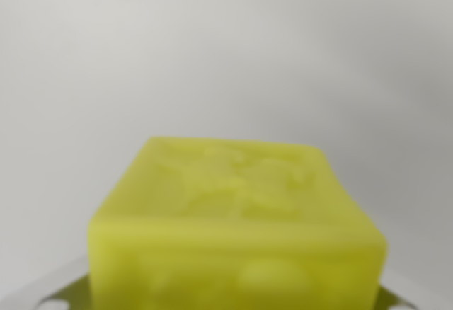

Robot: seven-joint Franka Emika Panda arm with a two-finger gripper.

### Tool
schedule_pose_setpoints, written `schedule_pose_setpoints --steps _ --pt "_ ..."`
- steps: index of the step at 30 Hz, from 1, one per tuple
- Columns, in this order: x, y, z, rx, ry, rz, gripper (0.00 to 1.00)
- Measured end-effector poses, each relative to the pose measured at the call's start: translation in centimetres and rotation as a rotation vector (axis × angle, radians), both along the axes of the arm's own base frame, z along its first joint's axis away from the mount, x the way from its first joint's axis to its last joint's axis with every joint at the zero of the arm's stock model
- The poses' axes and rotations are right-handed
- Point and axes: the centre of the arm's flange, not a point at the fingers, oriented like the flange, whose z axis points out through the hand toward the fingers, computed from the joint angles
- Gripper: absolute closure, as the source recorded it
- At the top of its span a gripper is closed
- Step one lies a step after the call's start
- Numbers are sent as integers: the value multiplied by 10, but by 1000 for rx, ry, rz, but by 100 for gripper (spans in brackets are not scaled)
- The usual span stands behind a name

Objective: Pick yellow cube

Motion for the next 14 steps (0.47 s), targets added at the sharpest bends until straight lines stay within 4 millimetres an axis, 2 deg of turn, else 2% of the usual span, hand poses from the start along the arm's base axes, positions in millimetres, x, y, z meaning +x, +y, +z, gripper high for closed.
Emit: schedule_pose_setpoints --steps 5,14 --pt "0 0 11 0 -1 0 100" --pt "0 0 12 0 0 0 100"
